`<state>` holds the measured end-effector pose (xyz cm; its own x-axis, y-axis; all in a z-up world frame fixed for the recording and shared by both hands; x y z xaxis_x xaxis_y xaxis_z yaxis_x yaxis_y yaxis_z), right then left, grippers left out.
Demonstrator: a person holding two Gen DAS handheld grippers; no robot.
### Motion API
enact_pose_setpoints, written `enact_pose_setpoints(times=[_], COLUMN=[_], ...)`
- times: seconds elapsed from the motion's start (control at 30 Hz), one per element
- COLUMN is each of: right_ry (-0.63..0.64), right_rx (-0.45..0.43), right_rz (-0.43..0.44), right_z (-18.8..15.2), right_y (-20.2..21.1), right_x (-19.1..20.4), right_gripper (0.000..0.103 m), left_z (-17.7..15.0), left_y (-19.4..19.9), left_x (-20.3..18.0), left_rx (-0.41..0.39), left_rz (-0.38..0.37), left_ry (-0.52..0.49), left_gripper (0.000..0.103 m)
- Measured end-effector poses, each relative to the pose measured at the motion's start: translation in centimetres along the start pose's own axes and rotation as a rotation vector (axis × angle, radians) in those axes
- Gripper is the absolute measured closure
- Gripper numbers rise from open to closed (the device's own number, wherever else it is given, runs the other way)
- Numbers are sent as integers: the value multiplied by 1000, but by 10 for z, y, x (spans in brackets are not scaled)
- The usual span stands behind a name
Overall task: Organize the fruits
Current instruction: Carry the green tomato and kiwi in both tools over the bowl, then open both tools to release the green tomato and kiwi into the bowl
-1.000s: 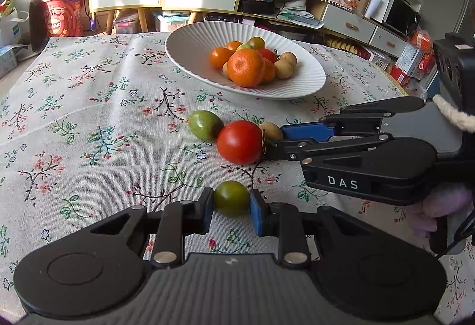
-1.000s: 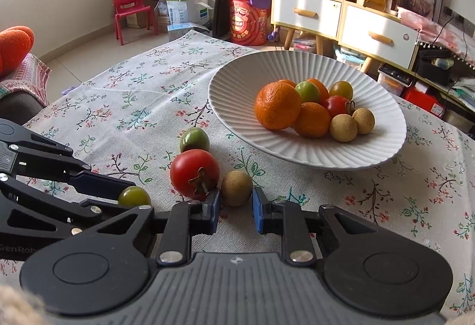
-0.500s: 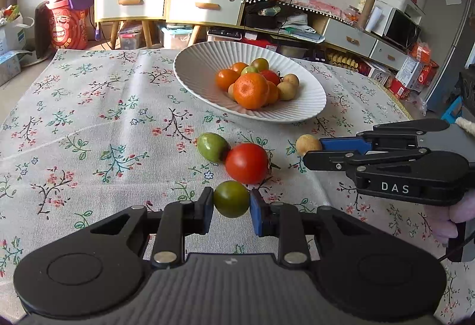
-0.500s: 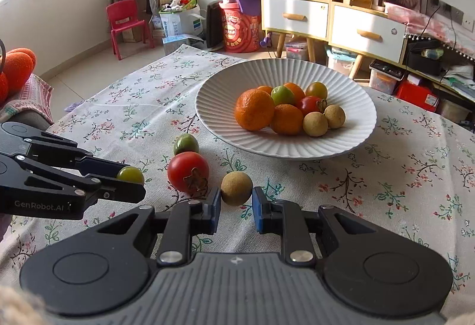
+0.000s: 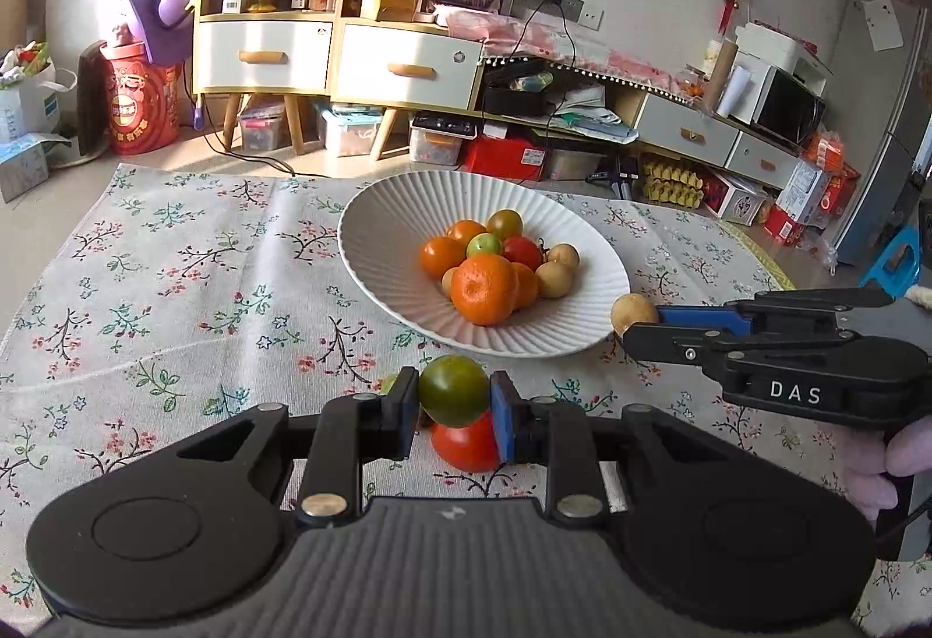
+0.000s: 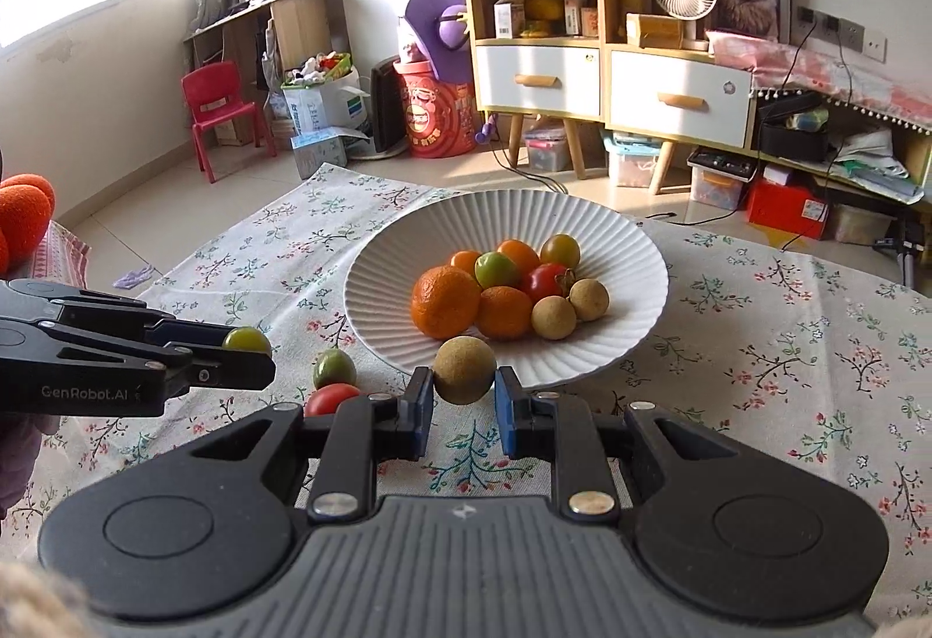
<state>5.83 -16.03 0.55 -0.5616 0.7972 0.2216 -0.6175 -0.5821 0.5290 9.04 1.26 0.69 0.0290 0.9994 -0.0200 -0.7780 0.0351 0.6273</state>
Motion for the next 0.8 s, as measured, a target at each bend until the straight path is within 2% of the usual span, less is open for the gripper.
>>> enact_pose_setpoints(times=[0.2,0.37,0.6,0.8], right_ry=[-4,6,40,3], right_rx=[-7,2,27,34], right_rz=[-21,-31,-21,-2], right_z=[5,5,7,7], right_y=[-3,-5,-10,-13], right_x=[-10,-14,-15,-23], right_gripper=[83,83,83,83], left_z=[23,36,48,54], left_y=[-20,-46,-65,-82], left_x=[-3,3,1,2], left_rx=[-1,48,75,136], left_rz=[4,-13,-19,-29], left_ry=[6,59,66,138], left_gripper=[80,80,80,80])
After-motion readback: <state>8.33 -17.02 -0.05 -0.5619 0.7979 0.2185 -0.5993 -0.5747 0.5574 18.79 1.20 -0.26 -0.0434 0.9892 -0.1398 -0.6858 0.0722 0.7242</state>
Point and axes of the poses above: each gripper's, at about its wrist camera, not at the fingertips, and y roughly against the way its jaws point, x to its left, z to its top, the point moved 1 cm from there along -y, roughly the way its jaws point, and after that the axes turned 15 degrees about z, right-handed, at the moved point
